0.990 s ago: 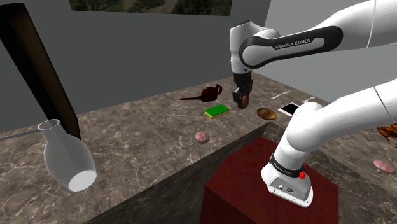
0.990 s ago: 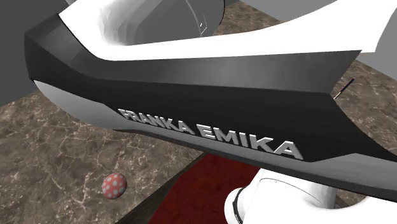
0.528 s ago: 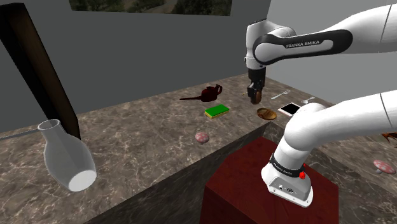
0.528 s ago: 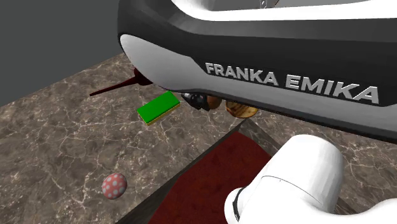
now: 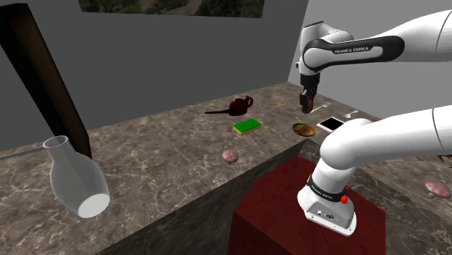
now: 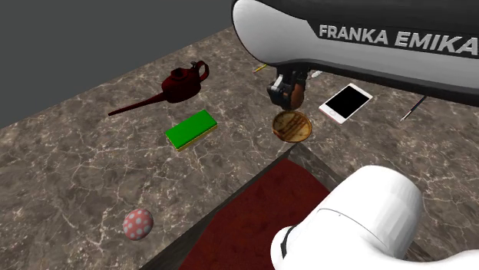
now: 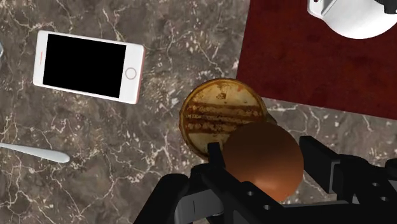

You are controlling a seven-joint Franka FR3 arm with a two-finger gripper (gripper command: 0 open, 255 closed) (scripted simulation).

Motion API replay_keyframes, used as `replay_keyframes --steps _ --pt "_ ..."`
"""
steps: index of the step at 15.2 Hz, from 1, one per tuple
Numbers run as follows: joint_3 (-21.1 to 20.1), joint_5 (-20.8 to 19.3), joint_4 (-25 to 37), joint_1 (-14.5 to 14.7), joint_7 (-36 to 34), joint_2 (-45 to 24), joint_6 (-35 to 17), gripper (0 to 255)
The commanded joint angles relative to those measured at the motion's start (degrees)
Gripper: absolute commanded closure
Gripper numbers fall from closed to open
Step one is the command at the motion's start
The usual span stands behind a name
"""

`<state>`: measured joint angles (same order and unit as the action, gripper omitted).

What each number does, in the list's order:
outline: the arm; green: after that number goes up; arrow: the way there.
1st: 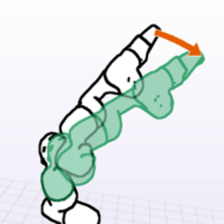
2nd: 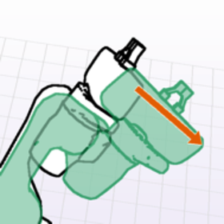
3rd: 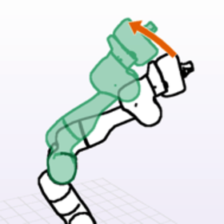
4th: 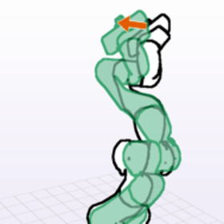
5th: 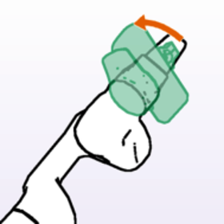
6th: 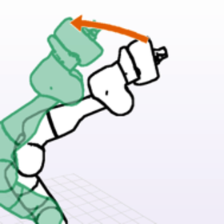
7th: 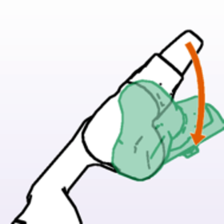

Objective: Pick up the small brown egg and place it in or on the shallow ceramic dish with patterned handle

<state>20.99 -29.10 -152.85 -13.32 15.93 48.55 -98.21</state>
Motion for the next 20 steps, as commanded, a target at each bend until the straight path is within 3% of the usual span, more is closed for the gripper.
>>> replay_keyframes --steps 1,16,20 --pt "3.36 -2.93 0.99 -1.8 3.55 -0.44 -0.75 255" --pt "8.06 -7.71 -7.62 -2.79 0.35 -4.6 -13.19 255" --pt "8.06 -7.71 -7.62 -2.78 0.35 -4.6 -13.19 255"
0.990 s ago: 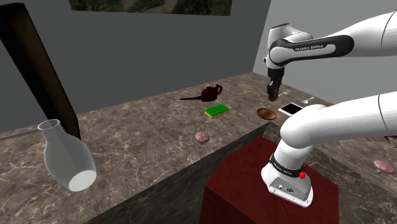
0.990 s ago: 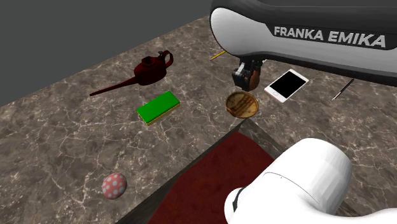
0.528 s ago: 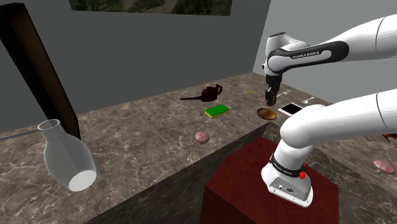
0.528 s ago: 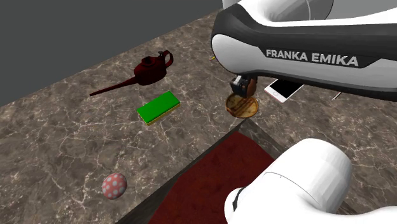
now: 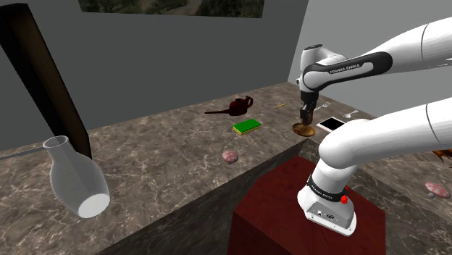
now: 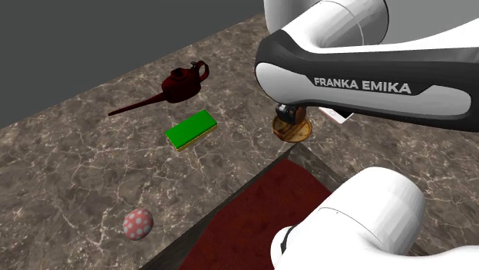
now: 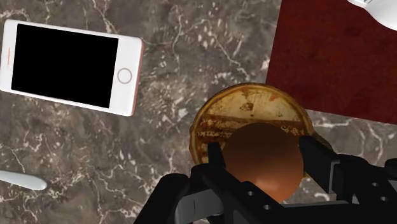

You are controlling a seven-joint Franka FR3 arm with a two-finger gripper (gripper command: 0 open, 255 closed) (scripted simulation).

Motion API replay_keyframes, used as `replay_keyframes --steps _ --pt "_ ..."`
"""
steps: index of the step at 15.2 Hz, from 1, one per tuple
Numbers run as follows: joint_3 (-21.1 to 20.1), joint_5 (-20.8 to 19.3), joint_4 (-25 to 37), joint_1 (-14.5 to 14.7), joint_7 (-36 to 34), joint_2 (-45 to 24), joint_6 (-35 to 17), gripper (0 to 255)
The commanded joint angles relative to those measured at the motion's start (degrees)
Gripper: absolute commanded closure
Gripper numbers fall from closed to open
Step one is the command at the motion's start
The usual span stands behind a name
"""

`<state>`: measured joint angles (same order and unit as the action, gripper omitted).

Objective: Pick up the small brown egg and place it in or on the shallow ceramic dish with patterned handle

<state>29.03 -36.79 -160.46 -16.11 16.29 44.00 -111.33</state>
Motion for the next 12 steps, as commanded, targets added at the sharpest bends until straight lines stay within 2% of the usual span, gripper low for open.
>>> replay_keyframes --steps 1,3,4,9,12 --pt "0.02 -0.02 -0.01 0.01 -0.02 -0.05 -0.07 255" --pt "0.02 -0.02 -0.01 0.01 -0.02 -0.05 -0.07 255" --pt "0.02 -0.02 0.0 0.01 -0.01 -0.05 -0.07 0" --pt "0.02 -0.02 0.0 0.01 -0.01 -0.05 -0.07 0" --pt "-3.19 3.38 4.09 1.38 0.52 1.98 6.24 0"
